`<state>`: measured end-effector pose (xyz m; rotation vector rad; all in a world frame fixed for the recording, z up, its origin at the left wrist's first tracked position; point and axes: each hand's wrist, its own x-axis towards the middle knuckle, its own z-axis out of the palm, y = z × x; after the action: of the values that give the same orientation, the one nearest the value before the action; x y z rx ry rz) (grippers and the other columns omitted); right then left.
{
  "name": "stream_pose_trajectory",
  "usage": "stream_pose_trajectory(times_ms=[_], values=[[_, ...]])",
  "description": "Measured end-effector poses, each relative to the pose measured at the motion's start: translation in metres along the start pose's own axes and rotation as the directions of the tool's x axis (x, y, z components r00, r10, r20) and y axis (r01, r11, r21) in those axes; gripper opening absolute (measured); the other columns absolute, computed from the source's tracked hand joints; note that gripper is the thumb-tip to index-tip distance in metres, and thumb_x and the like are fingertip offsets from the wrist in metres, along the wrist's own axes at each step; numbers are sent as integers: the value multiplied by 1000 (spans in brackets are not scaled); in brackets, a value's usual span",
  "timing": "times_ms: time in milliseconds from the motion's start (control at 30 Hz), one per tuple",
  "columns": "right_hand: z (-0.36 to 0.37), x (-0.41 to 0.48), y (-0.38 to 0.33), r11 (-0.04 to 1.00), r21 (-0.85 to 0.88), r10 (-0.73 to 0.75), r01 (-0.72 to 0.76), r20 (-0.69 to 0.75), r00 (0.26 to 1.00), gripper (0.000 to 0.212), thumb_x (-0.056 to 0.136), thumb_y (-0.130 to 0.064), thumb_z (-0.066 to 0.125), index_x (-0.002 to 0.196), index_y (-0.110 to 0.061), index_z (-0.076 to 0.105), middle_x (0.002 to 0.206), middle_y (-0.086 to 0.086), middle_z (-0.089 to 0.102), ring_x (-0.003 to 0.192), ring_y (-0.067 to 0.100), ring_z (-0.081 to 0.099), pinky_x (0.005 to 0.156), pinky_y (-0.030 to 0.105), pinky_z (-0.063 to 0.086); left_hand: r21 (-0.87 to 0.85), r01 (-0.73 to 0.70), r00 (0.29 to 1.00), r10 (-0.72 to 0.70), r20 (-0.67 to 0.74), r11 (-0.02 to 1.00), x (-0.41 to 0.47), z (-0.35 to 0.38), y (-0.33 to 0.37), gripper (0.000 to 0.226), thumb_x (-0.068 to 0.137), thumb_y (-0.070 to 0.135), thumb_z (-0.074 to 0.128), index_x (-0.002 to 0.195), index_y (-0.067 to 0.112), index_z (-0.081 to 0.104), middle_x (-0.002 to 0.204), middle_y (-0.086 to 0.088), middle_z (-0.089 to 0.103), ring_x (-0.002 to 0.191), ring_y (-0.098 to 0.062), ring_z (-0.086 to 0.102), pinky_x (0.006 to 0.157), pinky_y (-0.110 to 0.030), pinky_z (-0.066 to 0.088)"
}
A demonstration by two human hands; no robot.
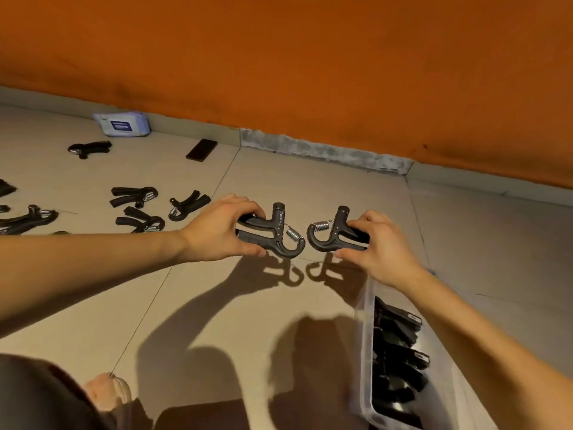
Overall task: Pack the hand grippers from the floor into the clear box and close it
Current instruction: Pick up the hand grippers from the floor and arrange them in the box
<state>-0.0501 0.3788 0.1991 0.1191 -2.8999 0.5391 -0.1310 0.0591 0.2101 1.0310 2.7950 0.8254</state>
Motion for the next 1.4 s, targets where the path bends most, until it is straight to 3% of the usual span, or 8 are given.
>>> stream_pose_trajectory(times_ms=[267,333,500,767,900,1033,1200,1400], values=[[-51,-65,57,999,0,38,-38,34,999,51,73,-58,80,111,-25,71,88,-15,48,87,13,48,77,34,42,-7,-79,996,79,51,997,21,27,90,54,67,58,85,109,32,64,99,20,62,100,-8,50,86,-33,47],[-56,-80,67,998,7,66,-67,49,997,47,72,-56,81,106,-24,71,88,-13,49,88,15,50,77,36,44,-11,-84,994,85,63,996,23,42,105,57,64,66,79,108,32,63,97,19,63,99,-9,51,86,-37,49],[-54,-114,88,991,-10,136,-136,128,982,54,71,-61,78,109,-24,68,93,-10,52,90,14,52,80,37,49,-12,-86,993,87,81,996,20,82,122,63,59,72,71,105,29,65,95,18,62,95,-13,51,86,-41,48],[-24,-160,109,953,-72,302,-293,272,914,44,76,-51,80,108,-26,62,103,-8,54,95,14,52,84,30,49,-41,-144,969,149,195,989,36,136,121,61,59,72,73,106,35,63,97,20,62,96,-11,49,86,-36,45],[4,-178,114,954,-13,284,-300,361,888,55,76,-47,84,120,-19,63,112,-5,59,104,17,58,90,31,52,-92,-136,969,151,194,987,48,153,125,59,57,72,70,104,37,62,96,22,61,97,-10,48,83,-31,42],[32,-186,112,951,-8,284,-310,422,861,69,74,-45,85,132,-20,56,129,-4,54,119,17,52,103,32,43,-138,-110,970,137,201,984,45,177,127,56,61,68,76,105,35,63,95,22,61,97,-9,48,82,-27,42],[65,-195,124,950,3,269,-311,492,828,69,67,-48,88,124,-20,59,113,-7,55,106,14,51,93,32,44,-180,-77,986,101,131,981,40,211,133,50,65,61,81,103,34,63,95,20,62,95,-11,47,80,-25,39],[86,-203,129,961,15,215,-277,593,776,70,67,-46,88,124,-19,57,116,-4,56,105,15,51,94,35,47,-232,20,998,-5,65,973,26,240,138,51,69,51,87,110,30,66,101,17,57,100,-9,47,88,-31,44]])
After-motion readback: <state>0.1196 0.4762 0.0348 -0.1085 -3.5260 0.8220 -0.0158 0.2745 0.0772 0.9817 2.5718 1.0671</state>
